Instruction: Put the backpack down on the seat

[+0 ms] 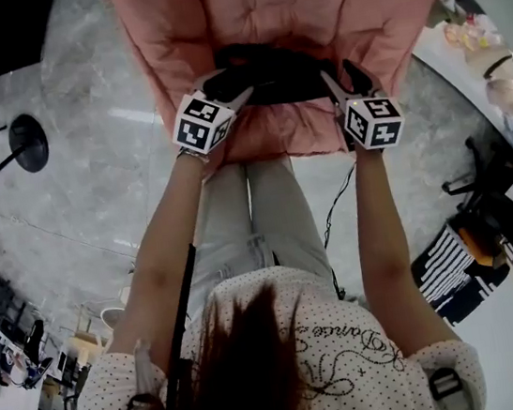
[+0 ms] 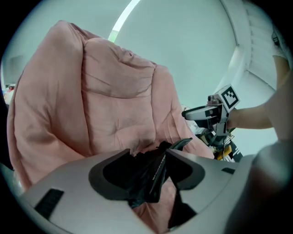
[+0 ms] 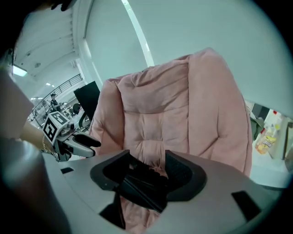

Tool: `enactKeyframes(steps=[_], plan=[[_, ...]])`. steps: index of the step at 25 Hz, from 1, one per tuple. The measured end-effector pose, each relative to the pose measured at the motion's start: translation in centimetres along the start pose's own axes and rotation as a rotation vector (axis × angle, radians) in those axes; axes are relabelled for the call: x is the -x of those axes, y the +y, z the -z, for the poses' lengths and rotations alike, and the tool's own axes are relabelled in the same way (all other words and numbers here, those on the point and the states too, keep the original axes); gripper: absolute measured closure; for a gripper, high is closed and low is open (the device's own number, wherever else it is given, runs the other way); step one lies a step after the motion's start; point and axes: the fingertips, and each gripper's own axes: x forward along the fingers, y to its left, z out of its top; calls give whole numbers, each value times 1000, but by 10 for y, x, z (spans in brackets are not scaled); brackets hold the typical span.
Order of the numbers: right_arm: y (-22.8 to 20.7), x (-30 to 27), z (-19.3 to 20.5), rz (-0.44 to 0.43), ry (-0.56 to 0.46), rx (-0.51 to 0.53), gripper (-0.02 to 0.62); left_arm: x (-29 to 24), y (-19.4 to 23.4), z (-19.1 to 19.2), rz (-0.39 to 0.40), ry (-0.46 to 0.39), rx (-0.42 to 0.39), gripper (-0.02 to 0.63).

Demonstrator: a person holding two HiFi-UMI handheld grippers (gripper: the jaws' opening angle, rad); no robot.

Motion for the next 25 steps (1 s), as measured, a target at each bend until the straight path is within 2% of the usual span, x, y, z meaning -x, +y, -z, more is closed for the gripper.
enactKeyframes(steps=[5,9,12,13,19,25], plan=[[16,20,-30,-1,-60,17,352,21,-10,-17,8,-32,-27,373],[30,38,-56,-1,-120,25,364,42,-14,-41,-12,-91,-48,374],[43,55,-77,12,-166,46,397,62,-20,-64,-13,-150,-68,390],[47,61,-85,17,-185,54,410,70,-22,-74,-13,-174,-76,399],[82,105,-137,33,-333,121,543,134,-30,-132,-63,-351,-114,580],[117,150,-175,37,-447,165,583,194,-58,-184,-92,-503,-209,601]])
